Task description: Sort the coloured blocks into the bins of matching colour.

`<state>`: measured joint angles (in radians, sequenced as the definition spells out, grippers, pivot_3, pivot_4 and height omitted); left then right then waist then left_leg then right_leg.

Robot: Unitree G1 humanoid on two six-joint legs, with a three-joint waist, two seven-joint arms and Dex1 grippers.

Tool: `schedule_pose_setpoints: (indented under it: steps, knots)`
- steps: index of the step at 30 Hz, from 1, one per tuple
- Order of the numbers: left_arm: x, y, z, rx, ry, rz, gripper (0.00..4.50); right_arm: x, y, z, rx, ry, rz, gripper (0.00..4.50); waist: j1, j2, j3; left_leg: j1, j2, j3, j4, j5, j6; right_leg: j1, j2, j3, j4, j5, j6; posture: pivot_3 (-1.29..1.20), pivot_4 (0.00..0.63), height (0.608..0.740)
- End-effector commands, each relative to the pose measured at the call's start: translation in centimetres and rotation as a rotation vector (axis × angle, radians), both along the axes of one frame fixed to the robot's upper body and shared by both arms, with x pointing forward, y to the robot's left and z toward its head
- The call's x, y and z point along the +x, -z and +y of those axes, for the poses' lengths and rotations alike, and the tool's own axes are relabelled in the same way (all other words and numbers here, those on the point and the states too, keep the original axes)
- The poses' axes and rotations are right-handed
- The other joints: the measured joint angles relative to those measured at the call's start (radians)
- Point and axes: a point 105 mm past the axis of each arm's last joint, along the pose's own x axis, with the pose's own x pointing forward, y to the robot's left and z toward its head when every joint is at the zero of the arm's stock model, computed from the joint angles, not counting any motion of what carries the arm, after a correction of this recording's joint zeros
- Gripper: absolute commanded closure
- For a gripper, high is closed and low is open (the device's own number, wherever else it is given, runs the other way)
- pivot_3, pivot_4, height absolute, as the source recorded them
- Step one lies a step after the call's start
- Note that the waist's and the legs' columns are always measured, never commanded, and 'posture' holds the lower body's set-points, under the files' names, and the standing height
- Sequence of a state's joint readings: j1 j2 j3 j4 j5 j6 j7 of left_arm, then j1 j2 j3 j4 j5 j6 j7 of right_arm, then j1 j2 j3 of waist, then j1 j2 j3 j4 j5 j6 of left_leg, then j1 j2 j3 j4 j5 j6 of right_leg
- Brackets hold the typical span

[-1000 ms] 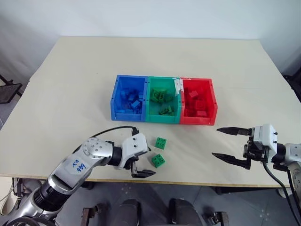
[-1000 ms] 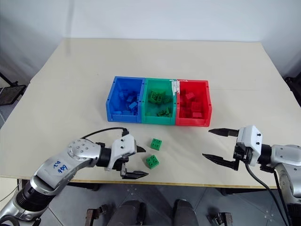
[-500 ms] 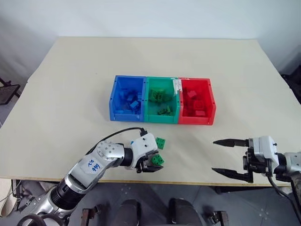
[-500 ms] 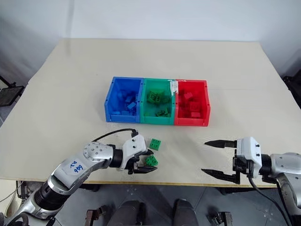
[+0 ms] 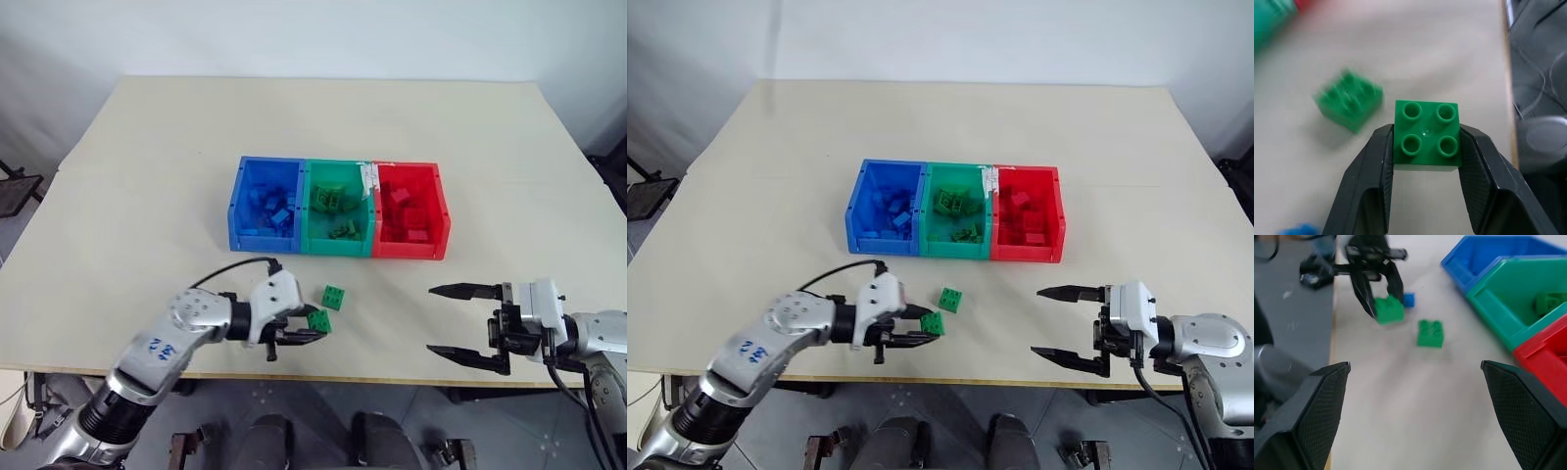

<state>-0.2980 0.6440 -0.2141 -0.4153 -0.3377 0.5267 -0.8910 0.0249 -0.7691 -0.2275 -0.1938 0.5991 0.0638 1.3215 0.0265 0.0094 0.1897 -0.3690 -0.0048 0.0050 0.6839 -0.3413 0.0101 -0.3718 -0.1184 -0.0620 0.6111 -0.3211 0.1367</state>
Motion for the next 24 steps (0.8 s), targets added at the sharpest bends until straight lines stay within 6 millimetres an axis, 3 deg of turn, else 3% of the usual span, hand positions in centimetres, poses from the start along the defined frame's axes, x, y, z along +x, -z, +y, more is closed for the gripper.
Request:
schedule_pose_setpoints:
  steps: [1,8,12,15,20,24]
  knots:
    - [1.9,-4.7,0.5,-0.128,0.003,-0.238,3.01,0.8,-1.6,-0.8,0.098,0.113,-0.024,0.00,0.004,0.000,0.000,0.000,0.000,0.000,0.000,0.000,0.000,0.000,0.000,0.000,0.000,0.000,0.000,0.00,0.150,0.740]
    - [8.1,-6.7,-1.5,-0.107,-0.077,-0.392,3.01,3.0,-2.4,-2.7,0.233,0.363,-0.049,0.00,0.008,0.000,0.000,-0.001,-0.001,0.002,0.001,0.000,0.001,0.000,0.001,-0.001,0.004,0.001,0.002,0.00,0.150,0.740]
    - [11.5,-7.4,-2.8,-0.115,-0.168,-0.411,3.01,3.2,-2.2,-3.1,0.240,0.425,-0.047,0.00,0.004,-0.001,0.000,-0.003,-0.003,0.005,0.001,0.000,0.001,-0.003,0.002,0.000,0.006,0.001,0.002,0.00,0.150,0.740]
    - [12.9,-7.7,-3.4,-0.138,-0.206,-0.401,3.01,3.0,-2.2,-3.3,0.241,0.453,-0.061,0.00,0.002,-0.001,0.000,-0.003,-0.004,0.005,0.001,0.000,0.001,-0.004,0.002,0.000,0.006,0.001,0.002,0.00,0.150,0.740]
    - [12.3,-7.8,-4.1,-0.200,-0.152,-0.359,1.39,2.7,-1.9,-3.0,0.235,0.456,-0.064,0.00,-0.003,-0.001,0.000,-0.003,-0.002,0.005,0.000,0.000,0.001,-0.004,0.002,0.000,0.007,0.001,0.002,0.00,0.150,0.740]
    - [11.0,-8.1,-1.6,-0.229,-0.139,-0.378,0.15,2.8,-2.0,-2.7,0.225,0.423,-0.078,0.00,-0.007,-0.001,0.000,-0.002,0.000,0.006,0.000,0.000,0.001,-0.004,0.002,0.001,0.007,0.001,0.002,0.00,0.150,0.740]
